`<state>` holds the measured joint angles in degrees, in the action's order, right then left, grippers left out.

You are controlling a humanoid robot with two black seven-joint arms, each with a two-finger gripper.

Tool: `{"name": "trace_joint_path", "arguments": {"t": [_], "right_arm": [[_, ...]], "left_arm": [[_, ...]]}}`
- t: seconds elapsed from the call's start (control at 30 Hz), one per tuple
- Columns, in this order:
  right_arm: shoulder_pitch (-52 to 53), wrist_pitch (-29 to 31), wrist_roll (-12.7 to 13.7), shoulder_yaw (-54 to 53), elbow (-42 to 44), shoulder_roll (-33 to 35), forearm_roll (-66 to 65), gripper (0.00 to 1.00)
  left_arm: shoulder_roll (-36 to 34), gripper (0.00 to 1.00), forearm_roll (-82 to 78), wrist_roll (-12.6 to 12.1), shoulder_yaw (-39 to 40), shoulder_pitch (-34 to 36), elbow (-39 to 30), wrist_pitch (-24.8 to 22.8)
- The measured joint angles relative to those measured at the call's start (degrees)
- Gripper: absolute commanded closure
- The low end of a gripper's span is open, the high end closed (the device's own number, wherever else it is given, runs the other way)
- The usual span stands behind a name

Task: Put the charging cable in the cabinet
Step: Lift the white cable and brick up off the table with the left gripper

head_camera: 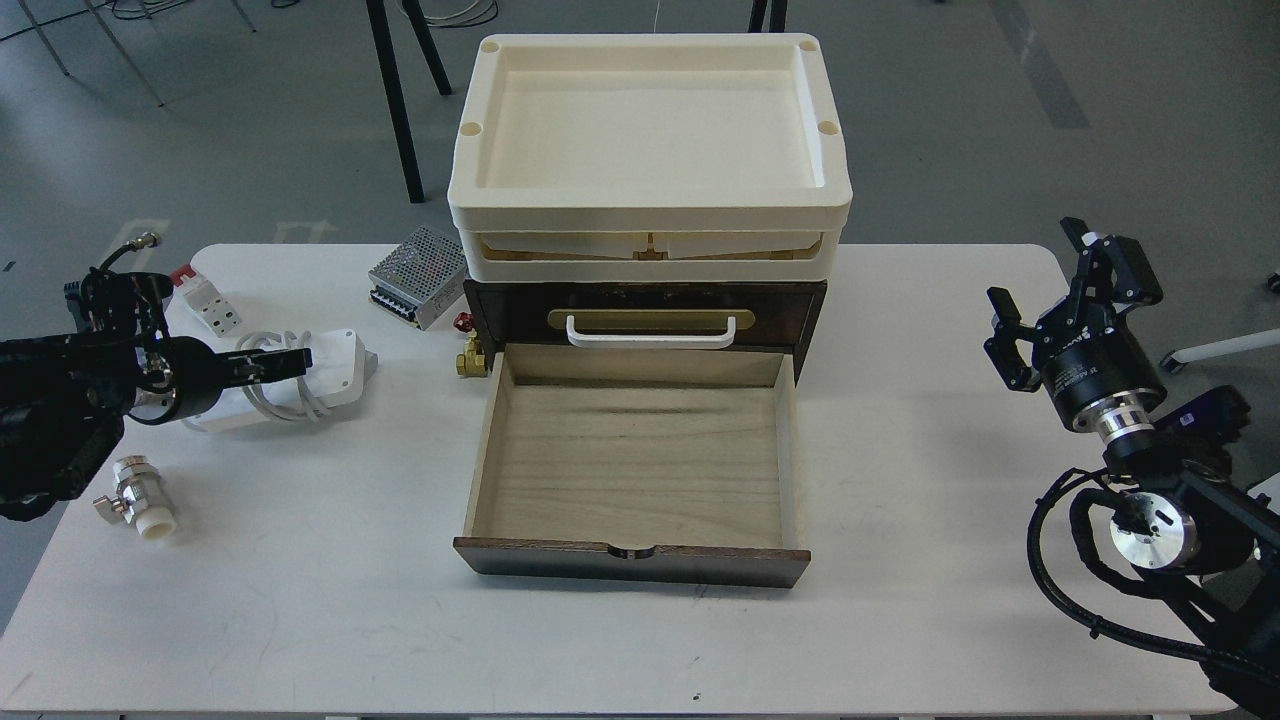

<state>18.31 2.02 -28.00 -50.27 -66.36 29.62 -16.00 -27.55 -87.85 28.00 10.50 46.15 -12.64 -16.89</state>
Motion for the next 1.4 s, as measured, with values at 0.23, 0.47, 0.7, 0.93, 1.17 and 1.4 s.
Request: {"name": "trace_joint_path", "arguments": {"t": [0.23, 0.47, 0.7, 0.93, 1.17, 1.4], "right_arm": [[0.0, 0.0, 0.0, 0.0, 0.0, 0.0, 0.0, 0.01], [0.0, 0.0, 0.0, 0.0, 0.0, 0.0, 0.0, 0.01], [0.0, 0.0, 0.0, 0.0, 0.0, 0.0, 0.0, 0.01], [0.0, 0.0, 0.0, -0.1, 0.0, 0.0, 0.0, 0.01], [0.0, 0.0, 0.0, 0.0, 0.0, 0.0, 0.0, 0.01], [0.1, 0.0, 0.0, 0.0, 0.0, 0.0, 0.0, 0.01]], "left_arm": [[0.5, 0.93, 0.1, 0.0, -5.0, -0.6, 0.6, 0.3], [0.4, 0.97, 0.6, 0.0, -5.4, 0.1, 0.6, 0.2], [-1.5, 0.98, 6.2, 0.0, -5.6, 2.2, 0.5, -0.2], [-6.9, 0.97, 14.3, 0.0, -5.2, 4.5, 0.5, -2.6], [-15.1, 0.97, 30.3, 0.0, -5.2, 10.9, 0.6, -10.0], [-17.7, 0.97, 43.8, 0.0, -4.7, 24.2, 0.5, -11.1]]}}
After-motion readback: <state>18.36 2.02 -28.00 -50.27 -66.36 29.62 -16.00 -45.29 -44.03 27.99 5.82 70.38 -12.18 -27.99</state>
